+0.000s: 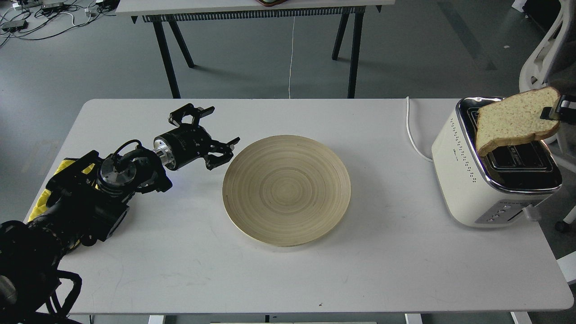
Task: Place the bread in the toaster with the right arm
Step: 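Carry the bread above the toaster slot with the right gripper, then lower the bread into the toaster slot and open the right gripper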
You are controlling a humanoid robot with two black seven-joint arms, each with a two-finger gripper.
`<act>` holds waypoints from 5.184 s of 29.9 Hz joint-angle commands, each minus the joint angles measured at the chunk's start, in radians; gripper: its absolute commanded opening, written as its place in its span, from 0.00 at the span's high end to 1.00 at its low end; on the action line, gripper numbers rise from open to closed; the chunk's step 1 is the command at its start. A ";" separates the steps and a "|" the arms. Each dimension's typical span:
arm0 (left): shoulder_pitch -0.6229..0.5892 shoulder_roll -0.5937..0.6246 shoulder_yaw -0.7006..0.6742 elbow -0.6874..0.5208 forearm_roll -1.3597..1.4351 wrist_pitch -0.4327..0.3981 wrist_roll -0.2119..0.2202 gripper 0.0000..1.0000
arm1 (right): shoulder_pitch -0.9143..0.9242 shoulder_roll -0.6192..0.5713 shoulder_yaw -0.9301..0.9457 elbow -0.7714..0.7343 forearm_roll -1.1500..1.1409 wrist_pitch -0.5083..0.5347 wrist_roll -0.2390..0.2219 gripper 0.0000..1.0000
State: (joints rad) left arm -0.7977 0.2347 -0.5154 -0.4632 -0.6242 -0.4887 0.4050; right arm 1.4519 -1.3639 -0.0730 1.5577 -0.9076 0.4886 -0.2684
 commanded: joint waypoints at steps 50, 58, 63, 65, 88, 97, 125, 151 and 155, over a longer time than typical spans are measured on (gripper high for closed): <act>0.000 0.000 0.000 0.000 0.000 0.000 0.000 0.00 | -0.028 -0.034 0.053 0.042 -0.192 0.000 0.014 1.00; 0.000 0.000 0.000 0.000 0.000 0.000 0.000 0.00 | -0.021 -0.014 0.064 0.061 -0.192 0.000 0.014 1.00; 0.000 -0.002 0.000 0.000 0.000 0.000 0.000 0.00 | -0.016 -0.017 0.065 0.076 -0.191 0.000 0.014 1.00; 0.000 0.000 0.000 0.000 0.000 0.000 0.000 0.00 | -0.016 -0.017 0.067 0.076 -0.191 0.000 0.014 1.00; 0.000 0.000 0.000 0.000 0.000 0.000 0.000 0.00 | -0.007 -0.053 0.102 0.102 -0.180 0.000 0.029 1.00; 0.000 0.000 0.000 0.000 0.001 0.000 0.000 0.00 | -0.010 -0.069 0.095 0.108 -0.182 0.000 0.035 1.00; 0.000 -0.002 0.000 0.000 0.000 0.000 0.000 0.00 | -0.047 -0.087 0.079 0.110 -0.246 0.000 0.035 1.00; 0.000 -0.002 0.000 0.000 0.000 0.000 0.000 0.00 | -0.096 -0.044 0.072 0.099 -0.260 0.000 0.034 0.99; 0.000 -0.002 0.000 0.000 0.000 0.000 0.000 0.00 | -0.096 -0.034 0.072 0.096 -0.260 0.000 0.034 0.97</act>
State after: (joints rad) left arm -0.7977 0.2344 -0.5154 -0.4633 -0.6244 -0.4886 0.4050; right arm 1.3560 -1.4036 -0.0013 1.6558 -1.1674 0.4884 -0.2348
